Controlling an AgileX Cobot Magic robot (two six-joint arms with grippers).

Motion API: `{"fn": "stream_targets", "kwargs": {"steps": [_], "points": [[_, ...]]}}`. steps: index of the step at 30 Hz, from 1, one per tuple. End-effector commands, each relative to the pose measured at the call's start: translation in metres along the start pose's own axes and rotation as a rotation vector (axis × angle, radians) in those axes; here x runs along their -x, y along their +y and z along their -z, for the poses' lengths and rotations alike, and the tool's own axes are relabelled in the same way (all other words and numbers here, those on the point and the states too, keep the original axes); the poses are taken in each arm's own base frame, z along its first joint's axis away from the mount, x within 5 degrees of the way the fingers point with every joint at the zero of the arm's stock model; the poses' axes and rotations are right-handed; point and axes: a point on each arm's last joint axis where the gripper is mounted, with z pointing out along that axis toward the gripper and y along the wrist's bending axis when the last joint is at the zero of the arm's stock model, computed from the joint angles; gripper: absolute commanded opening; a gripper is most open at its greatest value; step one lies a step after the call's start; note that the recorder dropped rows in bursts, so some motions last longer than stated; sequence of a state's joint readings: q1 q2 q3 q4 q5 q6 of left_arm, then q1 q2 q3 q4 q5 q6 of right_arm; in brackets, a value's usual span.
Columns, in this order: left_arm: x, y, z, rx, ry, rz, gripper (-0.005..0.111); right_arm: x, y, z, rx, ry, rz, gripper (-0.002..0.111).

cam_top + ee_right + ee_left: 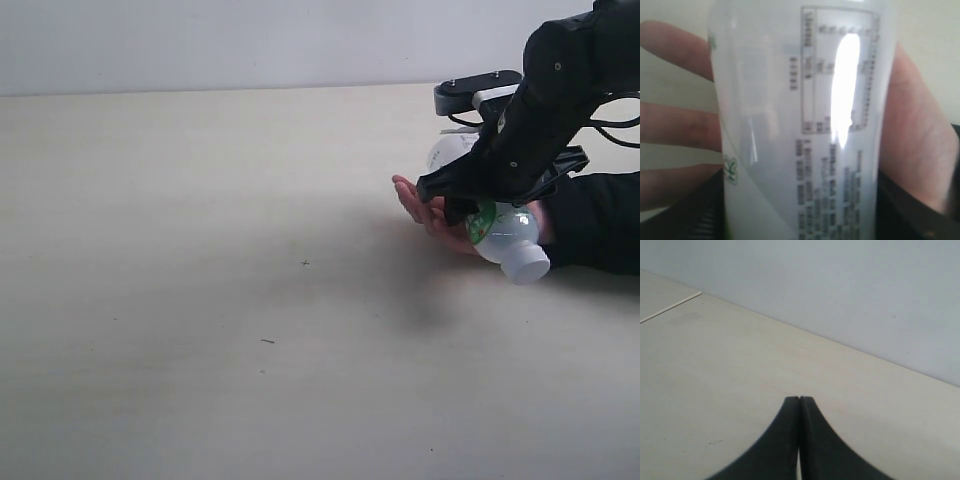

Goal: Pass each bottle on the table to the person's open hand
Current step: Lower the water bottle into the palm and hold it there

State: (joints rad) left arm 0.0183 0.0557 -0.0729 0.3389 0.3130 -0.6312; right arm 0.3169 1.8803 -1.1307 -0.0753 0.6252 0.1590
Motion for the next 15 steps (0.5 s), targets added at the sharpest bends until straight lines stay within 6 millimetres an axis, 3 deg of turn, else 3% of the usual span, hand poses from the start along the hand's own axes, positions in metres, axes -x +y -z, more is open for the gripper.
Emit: {"fn": "stream_targets", "kwargs": {"steps": [1, 4, 6, 15], "points": [[-0.0007, 0.0003, -0.0001, 0.002, 0.000, -0.003, 0.000, -0.0005, -0.0016, -0.0033, -0.006, -0.005, 0.004, 0.061], [-0.0007, 0.0003, -0.0001, 0.002, 0.000, -0.003, 0.000, -0.0007, -0.0017, -0.0033, -0.006, -0.003, 0.004, 0.079], [-0.0007, 0.0003, -0.0001, 0.002, 0.000, -0.003, 0.000, -0.0010, -0.0017, -0.0033, -0.007, 0.001, 0.006, 0.084], [-0.0007, 0.0003, -0.0001, 0.002, 0.000, -0.003, 0.000, -0.0010, -0.0018, -0.0033, -0.008, 0.001, 0.008, 0.085]]}}
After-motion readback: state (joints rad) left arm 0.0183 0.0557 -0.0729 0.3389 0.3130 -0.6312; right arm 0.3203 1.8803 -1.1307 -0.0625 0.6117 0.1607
